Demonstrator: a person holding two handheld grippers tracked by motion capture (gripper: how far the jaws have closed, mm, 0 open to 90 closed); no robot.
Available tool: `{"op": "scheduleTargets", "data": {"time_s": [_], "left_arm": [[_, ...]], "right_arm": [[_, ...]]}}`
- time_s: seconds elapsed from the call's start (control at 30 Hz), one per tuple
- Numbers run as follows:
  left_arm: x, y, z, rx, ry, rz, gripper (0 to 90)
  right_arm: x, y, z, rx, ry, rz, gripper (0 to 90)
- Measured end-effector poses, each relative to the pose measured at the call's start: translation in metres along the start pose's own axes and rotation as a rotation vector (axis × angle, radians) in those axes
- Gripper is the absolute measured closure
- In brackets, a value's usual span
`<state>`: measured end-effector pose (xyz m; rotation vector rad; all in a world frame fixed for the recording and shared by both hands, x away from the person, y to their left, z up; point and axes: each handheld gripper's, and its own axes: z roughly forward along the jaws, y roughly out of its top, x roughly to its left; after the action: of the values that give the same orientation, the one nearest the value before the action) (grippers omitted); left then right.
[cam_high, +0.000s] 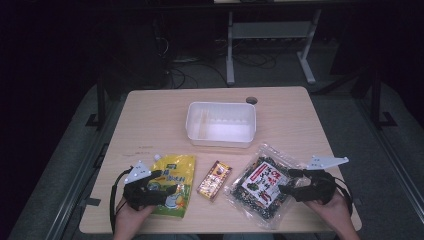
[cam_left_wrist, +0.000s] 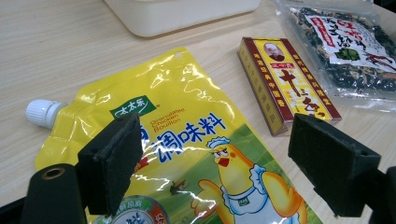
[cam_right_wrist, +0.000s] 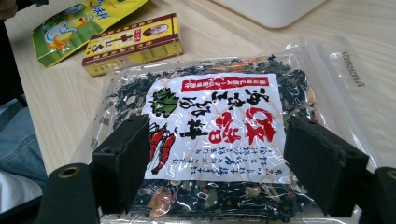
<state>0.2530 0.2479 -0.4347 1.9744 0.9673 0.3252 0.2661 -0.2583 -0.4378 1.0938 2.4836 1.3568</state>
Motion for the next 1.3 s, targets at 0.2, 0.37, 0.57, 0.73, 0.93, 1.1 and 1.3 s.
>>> {"op": "scheduleTargets", "data": {"time_s": [0.2, 0.37, 0.57, 0.73, 0.93, 1.1, 1.3], "left_arm": [[0.000, 0.001, 0.003, 0.006, -0.011, 0.001, 16.9], [0.000, 0.002, 0.006, 0.008, -0.020, 0.000, 16.8], [-0.004, 0.004, 0.007, 0.007, -0.027, 0.007, 16.8], [-0.007, 0.006, 0.007, -0.002, -0.034, 0.013, 16.8], [-0.013, 0.010, 0.011, -0.003, -0.050, 0.021, 16.8], [-0.021, 0.016, 0.014, 0.001, -0.060, 0.048, 16.9], [-0.030, 0.024, 0.020, 0.014, -0.084, 0.070, 17.3]], "right_arm": [[-0.003, -0.001, 0.000, 0.002, -0.001, 0.006, 21.5], [-0.005, -0.001, -0.001, 0.006, -0.004, 0.015, 21.0], [-0.005, 0.001, -0.002, 0.009, -0.013, 0.012, 20.9], [-0.008, 0.005, -0.004, 0.011, -0.023, 0.010, 20.3], [-0.014, 0.009, -0.009, 0.003, -0.048, 0.019, 20.1], [-0.019, 0.013, -0.014, -0.004, -0.072, 0.028, 20.1], [-0.028, 0.019, -0.019, 0.006, -0.110, 0.039, 20.6]]}}
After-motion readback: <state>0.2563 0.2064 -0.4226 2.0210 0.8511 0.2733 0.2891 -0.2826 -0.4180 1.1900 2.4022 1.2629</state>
